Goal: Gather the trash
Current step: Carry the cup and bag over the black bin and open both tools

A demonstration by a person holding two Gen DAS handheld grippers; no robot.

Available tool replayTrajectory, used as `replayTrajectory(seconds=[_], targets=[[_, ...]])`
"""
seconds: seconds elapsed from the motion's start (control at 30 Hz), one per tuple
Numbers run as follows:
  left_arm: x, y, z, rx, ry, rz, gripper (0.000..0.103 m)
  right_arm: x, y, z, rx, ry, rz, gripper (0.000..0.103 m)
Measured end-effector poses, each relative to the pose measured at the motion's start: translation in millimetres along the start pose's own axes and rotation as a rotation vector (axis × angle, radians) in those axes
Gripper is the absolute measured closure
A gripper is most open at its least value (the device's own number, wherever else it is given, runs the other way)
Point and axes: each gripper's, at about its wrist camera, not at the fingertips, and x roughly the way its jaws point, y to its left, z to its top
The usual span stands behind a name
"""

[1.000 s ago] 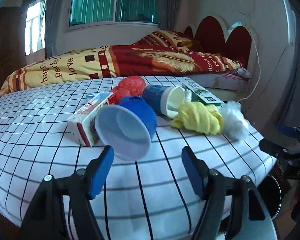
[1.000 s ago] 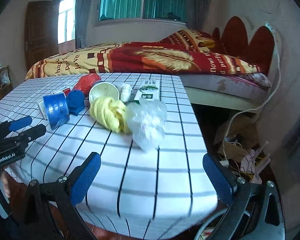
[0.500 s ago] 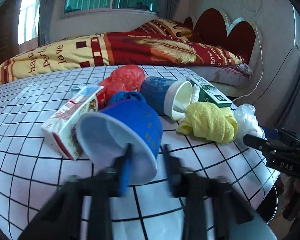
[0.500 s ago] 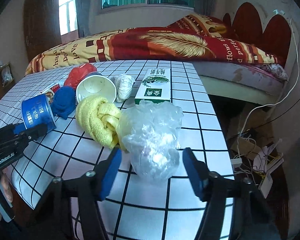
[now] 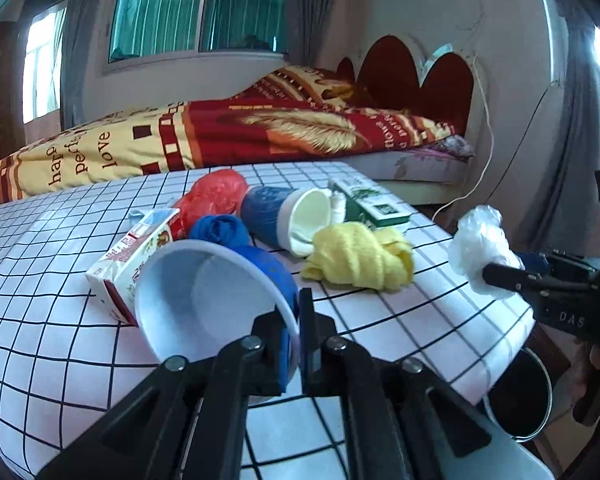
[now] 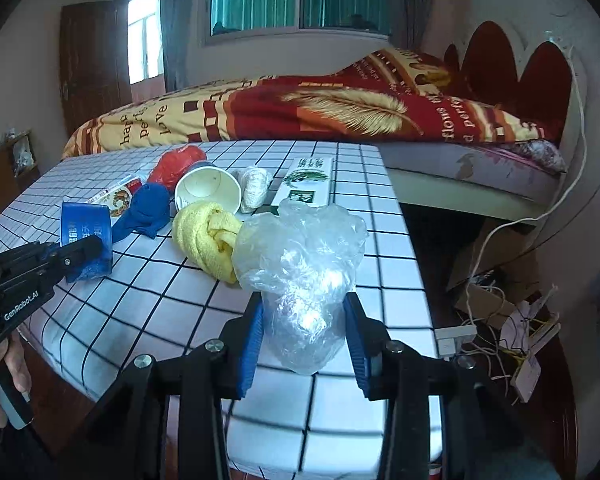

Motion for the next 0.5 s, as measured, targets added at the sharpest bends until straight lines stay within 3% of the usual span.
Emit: replayTrajectory(seconds=[0.5], targets=[[-30, -79, -11, 0.091, -0.041, -0.123, 0.098, -91, -62, -46, 0.069, -0.046, -0.119, 0.062]])
